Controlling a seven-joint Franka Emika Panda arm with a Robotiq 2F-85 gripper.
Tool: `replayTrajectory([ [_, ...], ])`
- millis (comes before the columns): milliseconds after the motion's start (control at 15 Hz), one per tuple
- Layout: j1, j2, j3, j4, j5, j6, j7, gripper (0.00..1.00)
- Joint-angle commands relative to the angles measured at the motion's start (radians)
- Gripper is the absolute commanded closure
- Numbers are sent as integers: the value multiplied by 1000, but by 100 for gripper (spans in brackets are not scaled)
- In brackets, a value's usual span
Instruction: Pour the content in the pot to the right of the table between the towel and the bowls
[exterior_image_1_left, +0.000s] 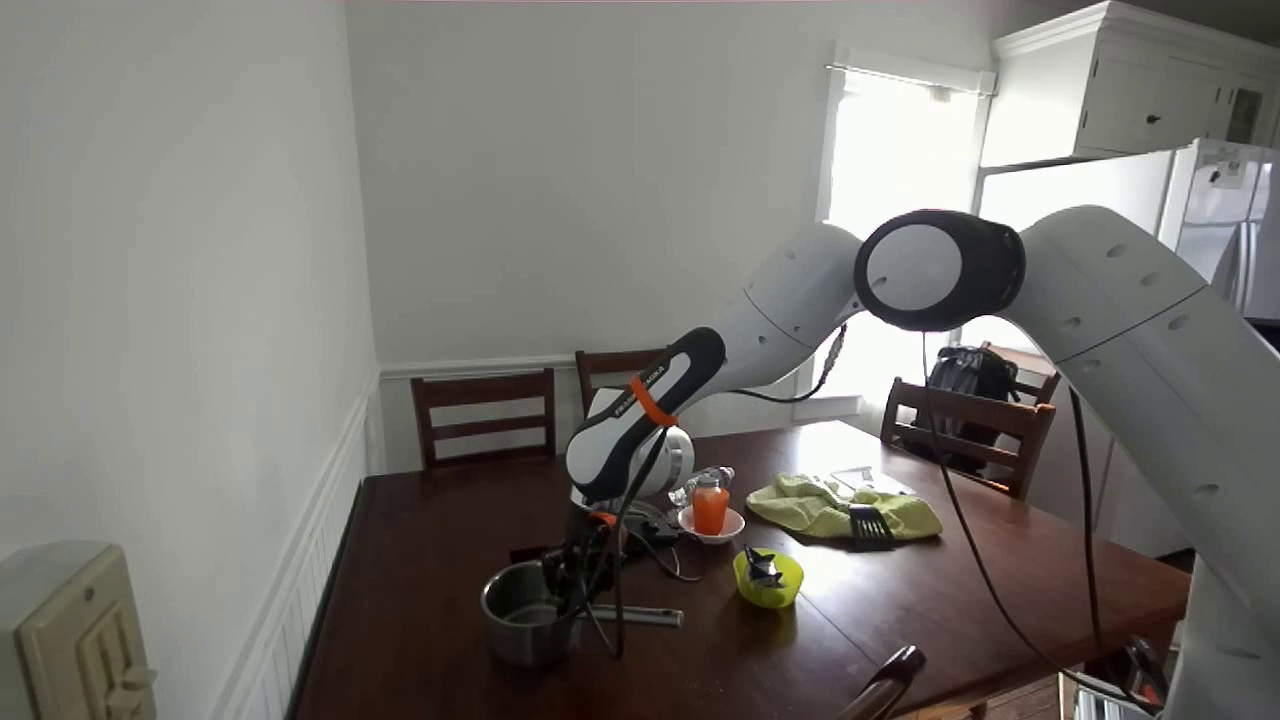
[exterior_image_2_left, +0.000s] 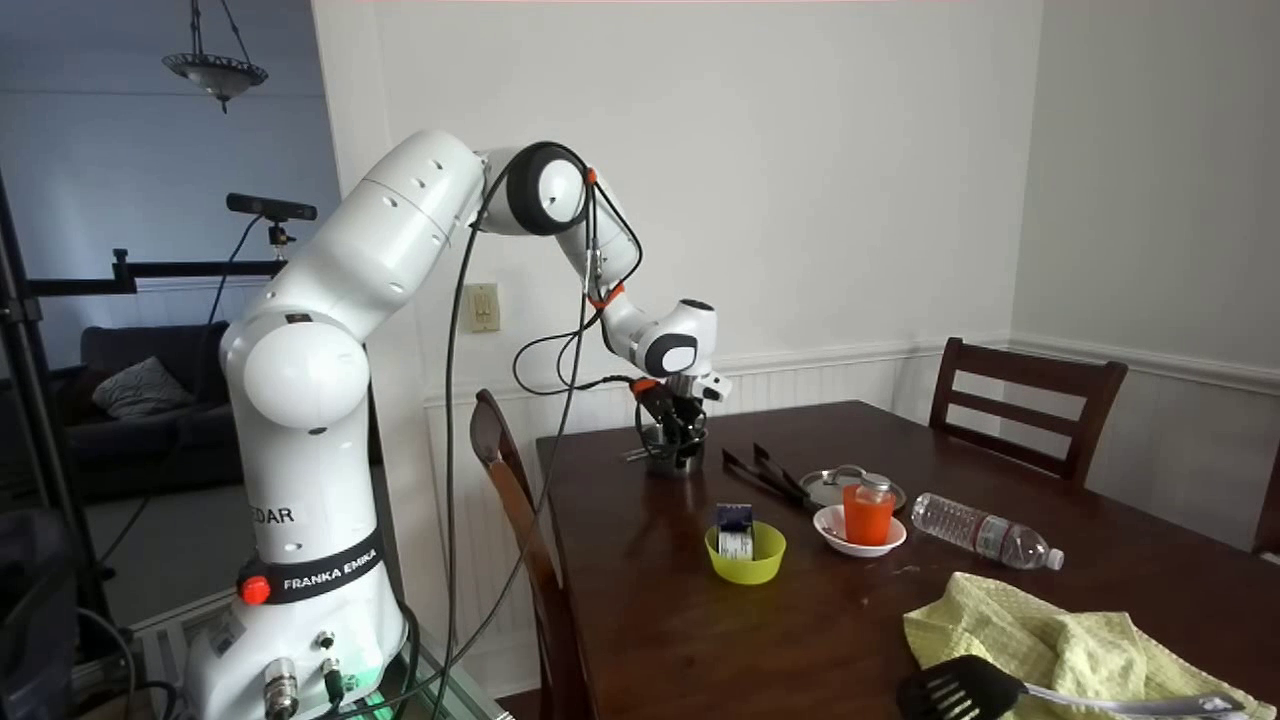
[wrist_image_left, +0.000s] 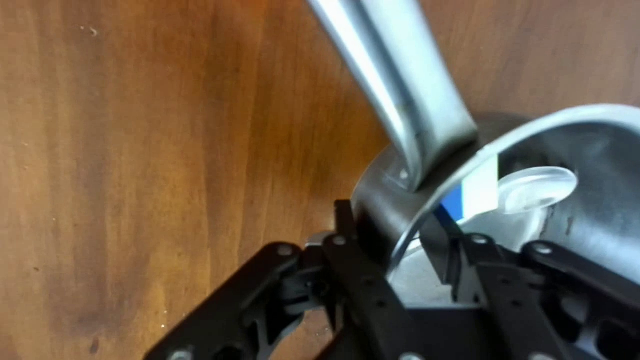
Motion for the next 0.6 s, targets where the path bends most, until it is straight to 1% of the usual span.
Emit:
replayTrajectory([
  [0, 26, 6, -40, 41, 25, -69, -5, 91],
  [67, 30, 7, -46, 46, 24, -79, -3, 97],
  [133, 33, 9, -51, 50, 23, -86, -3, 99],
  [267, 45, 10, -64, 56, 19, -86, 7, 100],
  [333, 49, 1, -64, 49, 20, -73, 5, 98],
  [467, 65, -29, -82, 33, 7, -61, 12, 100],
  [533, 71, -46, -91, 22, 1, -56, 14, 99],
])
